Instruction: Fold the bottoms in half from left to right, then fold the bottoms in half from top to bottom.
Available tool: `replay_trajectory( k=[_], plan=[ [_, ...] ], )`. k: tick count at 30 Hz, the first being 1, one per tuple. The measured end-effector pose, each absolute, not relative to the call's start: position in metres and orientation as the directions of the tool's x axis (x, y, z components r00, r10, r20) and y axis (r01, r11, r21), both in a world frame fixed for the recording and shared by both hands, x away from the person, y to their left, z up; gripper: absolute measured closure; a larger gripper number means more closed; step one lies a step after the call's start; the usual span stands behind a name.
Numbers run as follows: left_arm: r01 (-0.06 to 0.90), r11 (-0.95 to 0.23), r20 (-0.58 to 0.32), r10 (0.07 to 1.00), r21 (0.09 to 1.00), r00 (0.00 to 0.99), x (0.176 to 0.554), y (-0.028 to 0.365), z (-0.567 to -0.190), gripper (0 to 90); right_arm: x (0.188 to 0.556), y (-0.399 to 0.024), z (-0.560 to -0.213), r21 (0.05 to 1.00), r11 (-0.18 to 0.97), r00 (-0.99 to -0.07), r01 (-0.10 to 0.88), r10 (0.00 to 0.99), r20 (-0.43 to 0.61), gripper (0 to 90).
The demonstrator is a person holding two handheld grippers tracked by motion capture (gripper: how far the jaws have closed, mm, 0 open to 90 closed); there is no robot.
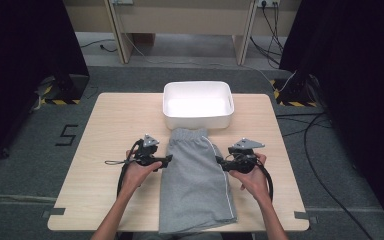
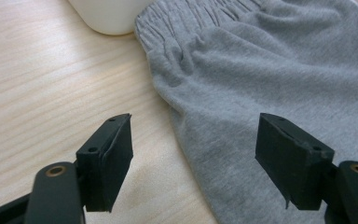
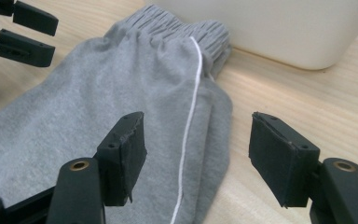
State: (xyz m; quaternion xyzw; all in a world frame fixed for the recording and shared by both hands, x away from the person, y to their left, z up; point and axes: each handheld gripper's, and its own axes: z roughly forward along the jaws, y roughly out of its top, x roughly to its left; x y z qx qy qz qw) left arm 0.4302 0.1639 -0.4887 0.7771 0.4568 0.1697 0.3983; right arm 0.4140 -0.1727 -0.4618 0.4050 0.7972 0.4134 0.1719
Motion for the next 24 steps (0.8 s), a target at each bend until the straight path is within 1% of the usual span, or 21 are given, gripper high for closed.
replay_trajectory(
  k=[7,12,20,24],
  plan=[
    [0.579,-0.255,-0.11,0.847,0.774,0.52,0.431,0.164,-0.49,27.0,0.421,-0.175,-0.451,0.809,0.318,-0.606,0.494,0.793,0.059,36.4],
    [0.581,-0.236,-0.124,0.85,0.779,0.512,0.434,0.163,-0.49,27.0,0.435,-0.174,-0.446,0.809,0.298,-0.6,0.506,0.796,0.081,36.3],
    [0.585,-0.216,-0.14,0.853,0.781,0.502,0.44,0.164,-0.492,27.1,0.456,-0.168,-0.449,0.789,0.311,-0.589,0.53,0.805,0.079,36.1],
    [0.594,-0.192,-0.166,0.853,0.782,0.494,0.445,0.163,-0.495,27.5,0.464,-0.16,-0.454,0.774,0.328,-0.592,0.541,0.802,0.074,36.0]
  ],
)
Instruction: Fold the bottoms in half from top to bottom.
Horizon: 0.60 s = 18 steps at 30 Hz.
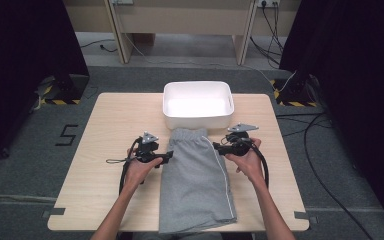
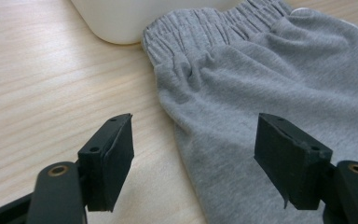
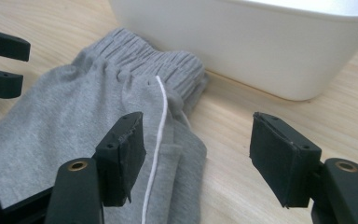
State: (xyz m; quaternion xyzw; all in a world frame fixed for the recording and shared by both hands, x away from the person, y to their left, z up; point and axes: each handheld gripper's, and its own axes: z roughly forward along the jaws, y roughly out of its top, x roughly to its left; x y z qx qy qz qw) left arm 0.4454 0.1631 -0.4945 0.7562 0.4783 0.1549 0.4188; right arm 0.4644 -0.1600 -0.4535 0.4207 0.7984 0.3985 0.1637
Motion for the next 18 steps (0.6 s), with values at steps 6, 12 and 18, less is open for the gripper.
replay_trajectory(
  k=[6,12,18],
  plan=[
    [0.609,-0.175,-0.174,0.866,0.774,0.469,0.461,0.163,-0.496,27.7,0.475,-0.146,-0.46,0.763,0.334,-0.61,0.553,0.786,0.099,35.7],
    [0.625,-0.181,-0.172,0.87,0.759,0.462,0.477,0.156,-0.496,28.4,0.493,-0.132,-0.474,0.712,0.366,-0.598,0.599,0.796,0.094,35.8],
    [0.64,-0.198,-0.154,0.879,0.742,0.451,0.487,0.149,-0.503,29.2,0.506,-0.127,-0.486,0.677,0.385,-0.589,0.627,0.803,0.09,37.4]
  ],
)
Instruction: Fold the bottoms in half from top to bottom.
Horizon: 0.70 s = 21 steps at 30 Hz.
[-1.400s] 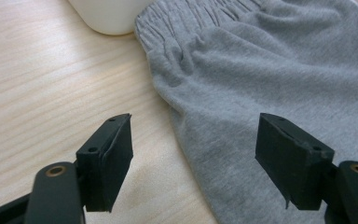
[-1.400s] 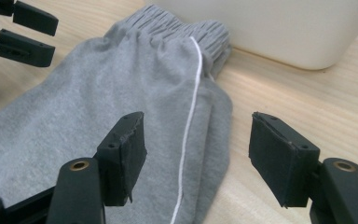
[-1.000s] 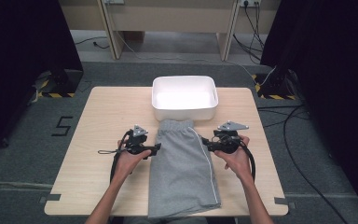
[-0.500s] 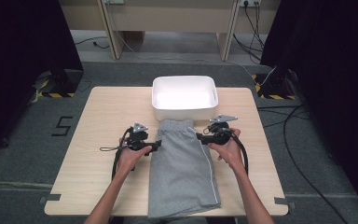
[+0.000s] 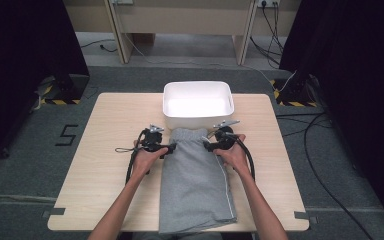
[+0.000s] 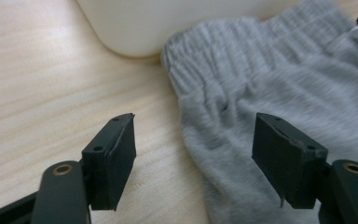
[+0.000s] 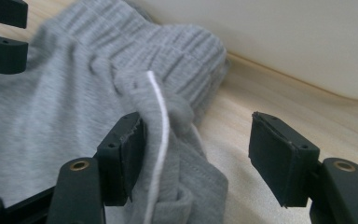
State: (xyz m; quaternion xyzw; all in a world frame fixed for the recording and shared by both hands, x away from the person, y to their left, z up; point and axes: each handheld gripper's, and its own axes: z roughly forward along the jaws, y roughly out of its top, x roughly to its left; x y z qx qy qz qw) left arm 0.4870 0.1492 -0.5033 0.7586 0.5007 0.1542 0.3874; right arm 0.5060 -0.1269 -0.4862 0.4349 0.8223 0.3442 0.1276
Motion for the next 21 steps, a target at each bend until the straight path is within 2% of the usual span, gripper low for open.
replay_trajectory(
  k=[9,11,15,19,21],
  plan=[
    [0.636,-0.229,-0.13,0.876,0.737,0.465,0.493,0.143,-0.514,30.5,0.514,-0.128,-0.502,0.655,0.393,-0.594,0.645,0.798,0.107,39.6],
    [0.624,-0.239,-0.117,0.873,0.744,0.474,0.492,0.142,-0.514,32.7,0.512,-0.126,-0.502,0.654,0.406,-0.603,0.638,0.792,0.095,42.9],
    [0.614,-0.245,-0.125,0.859,0.75,0.496,0.489,0.14,-0.514,44.5,0.509,-0.123,-0.502,0.66,0.422,-0.628,0.621,0.773,0.096,54.6],
    [0.61,-0.24,-0.15,0.843,0.755,0.517,0.487,0.139,-0.515,58.1,0.509,-0.125,-0.504,0.665,0.393,-0.636,0.635,0.755,0.161,69.6],
    [0.615,-0.231,-0.167,0.839,0.754,0.519,0.487,0.139,-0.515,64.9,0.51,-0.127,-0.505,0.667,0.374,-0.632,0.644,0.752,0.188,73.3]
  ],
)
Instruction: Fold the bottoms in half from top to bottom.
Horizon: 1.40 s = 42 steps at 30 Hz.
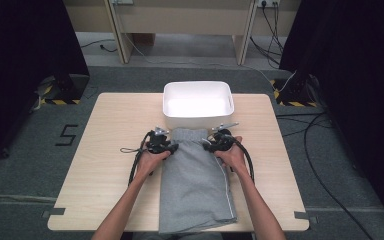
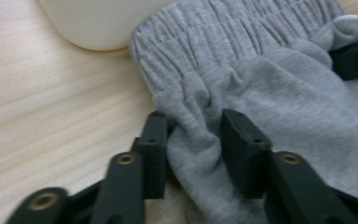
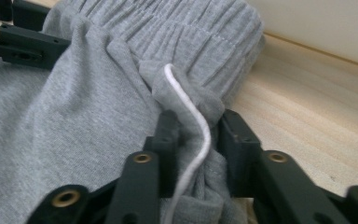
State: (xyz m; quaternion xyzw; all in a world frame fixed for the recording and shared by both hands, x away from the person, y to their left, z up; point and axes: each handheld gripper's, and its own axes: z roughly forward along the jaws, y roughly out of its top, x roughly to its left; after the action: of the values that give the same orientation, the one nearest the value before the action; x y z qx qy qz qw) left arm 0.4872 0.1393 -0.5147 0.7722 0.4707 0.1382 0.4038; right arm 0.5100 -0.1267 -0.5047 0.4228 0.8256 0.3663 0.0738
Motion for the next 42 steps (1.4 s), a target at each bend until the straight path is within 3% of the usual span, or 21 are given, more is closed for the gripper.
replay_trajectory(
  k=[5,10,31,42],
  plan=[
    [0.615,-0.231,-0.181,0.827,0.754,0.533,0.487,0.142,-0.514,77.5,0.512,-0.131,-0.506,0.666,0.336,-0.62,0.666,0.746,0.244,76.6],
    [0.597,-0.254,-0.163,0.816,0.761,0.555,0.487,0.144,-0.507,82.6,0.511,-0.133,-0.502,0.68,0.331,-0.629,0.654,0.737,0.246,77.7],
    [0.474,-0.292,-0.076,0.784,0.831,0.616,0.474,0.149,-0.443,83.2,0.495,-0.144,-0.445,0.798,0.304,-0.712,0.52,0.67,0.209,77.8],
    [0.449,-0.265,-0.076,0.789,0.854,0.61,0.475,0.156,-0.422,82.9,0.498,-0.138,-0.424,0.823,0.29,-0.719,0.489,0.668,0.192,77.7]
  ],
)
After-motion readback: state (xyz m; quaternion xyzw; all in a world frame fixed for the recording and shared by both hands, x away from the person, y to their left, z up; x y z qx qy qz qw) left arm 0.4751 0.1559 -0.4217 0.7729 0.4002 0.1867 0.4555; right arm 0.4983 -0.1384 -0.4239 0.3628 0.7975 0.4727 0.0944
